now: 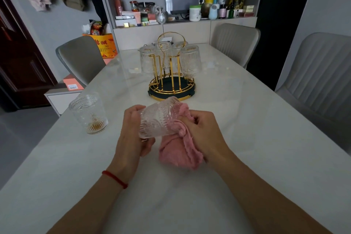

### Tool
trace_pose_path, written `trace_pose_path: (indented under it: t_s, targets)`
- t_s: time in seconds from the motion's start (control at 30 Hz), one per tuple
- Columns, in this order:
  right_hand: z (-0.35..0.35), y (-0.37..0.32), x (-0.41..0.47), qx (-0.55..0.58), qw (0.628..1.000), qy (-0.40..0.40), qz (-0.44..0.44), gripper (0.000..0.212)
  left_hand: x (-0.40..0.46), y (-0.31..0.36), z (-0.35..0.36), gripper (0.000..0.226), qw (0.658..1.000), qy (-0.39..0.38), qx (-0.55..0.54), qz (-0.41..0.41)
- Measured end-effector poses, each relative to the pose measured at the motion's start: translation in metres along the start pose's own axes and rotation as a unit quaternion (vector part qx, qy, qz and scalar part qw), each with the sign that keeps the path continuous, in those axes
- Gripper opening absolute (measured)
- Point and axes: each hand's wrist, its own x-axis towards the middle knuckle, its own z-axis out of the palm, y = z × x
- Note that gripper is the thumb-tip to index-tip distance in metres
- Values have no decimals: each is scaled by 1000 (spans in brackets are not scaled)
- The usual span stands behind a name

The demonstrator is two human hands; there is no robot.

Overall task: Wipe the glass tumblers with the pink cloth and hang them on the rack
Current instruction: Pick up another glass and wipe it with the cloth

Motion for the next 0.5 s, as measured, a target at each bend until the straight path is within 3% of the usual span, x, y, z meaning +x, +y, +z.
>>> trace_pose_path:
  t_s: [0.07, 0.1, 0.2, 0.27, 0.37, 0.43, 0.5]
  targets:
    - [-2, -3, -1, -12, 999, -10, -30, 23, 0, -1, 2, 28, 995, 7, 55, 77]
    - [-3, -3, -2, -21, 999, -13, -45, 20, 1, 1, 2, 30, 997, 3, 41, 70]
    - [-4, 0, -1, -58, 994, -14, -93, 15, 12, 6, -4, 35, 995, -5, -37, -88]
    - [-6, 2, 0, -76, 991, -22, -112, 17, 17, 3, -13, 42, 980, -60, 0, -190]
    - [-5, 3, 0, -59, 995, -29, -81, 17, 15, -2, -20, 52, 959, -119, -38, -255]
    - [-2, 6, 0, -41, 998, -2, -46, 25, 11, -3, -19, 45, 960, -132, -133, -209]
    - [-2, 6, 1, 23, 1000, 8, 13, 36, 9, -6, -14, 32, 973, -114, -163, -121]
